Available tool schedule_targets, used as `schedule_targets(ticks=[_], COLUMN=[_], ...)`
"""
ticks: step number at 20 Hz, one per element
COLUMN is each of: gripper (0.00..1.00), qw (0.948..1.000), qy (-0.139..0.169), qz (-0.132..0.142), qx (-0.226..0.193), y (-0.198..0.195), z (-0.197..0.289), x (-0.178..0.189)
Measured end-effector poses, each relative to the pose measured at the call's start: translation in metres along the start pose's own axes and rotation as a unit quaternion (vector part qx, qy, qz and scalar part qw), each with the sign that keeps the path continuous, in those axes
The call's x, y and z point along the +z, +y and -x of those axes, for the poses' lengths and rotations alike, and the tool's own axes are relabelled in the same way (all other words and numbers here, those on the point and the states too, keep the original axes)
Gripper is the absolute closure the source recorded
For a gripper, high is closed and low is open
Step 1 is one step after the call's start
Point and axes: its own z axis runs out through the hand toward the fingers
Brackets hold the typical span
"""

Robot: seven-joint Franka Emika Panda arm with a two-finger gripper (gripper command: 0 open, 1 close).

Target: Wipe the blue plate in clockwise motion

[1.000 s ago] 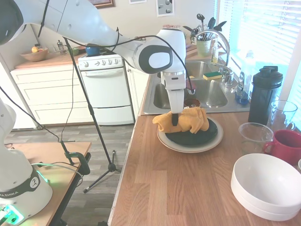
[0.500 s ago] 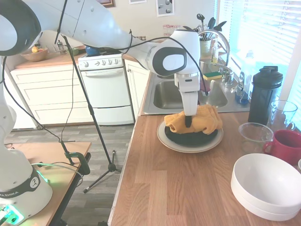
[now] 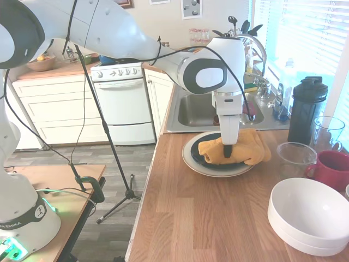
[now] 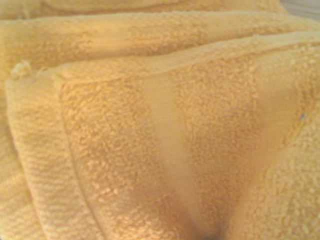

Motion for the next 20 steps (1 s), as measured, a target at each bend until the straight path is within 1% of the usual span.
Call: schedule_targets(ticks=[4, 9, 14, 20], gripper=[1.0, 1.0, 1.0, 1.0], qw=[1.0, 0.9999, 0.9994, 0.9985], qy=[0.001, 0.002, 0.004, 0.007], qz=[0.004, 0.007, 0.002, -0.007], qx=[-0.003, -0.015, -0.034, -0.054], y=[0.019, 0.049, 0.06, 0.07], z=[0.008, 0.031, 0.057, 0.09], x=[0.0, -0.001, -0.007, -0.025])
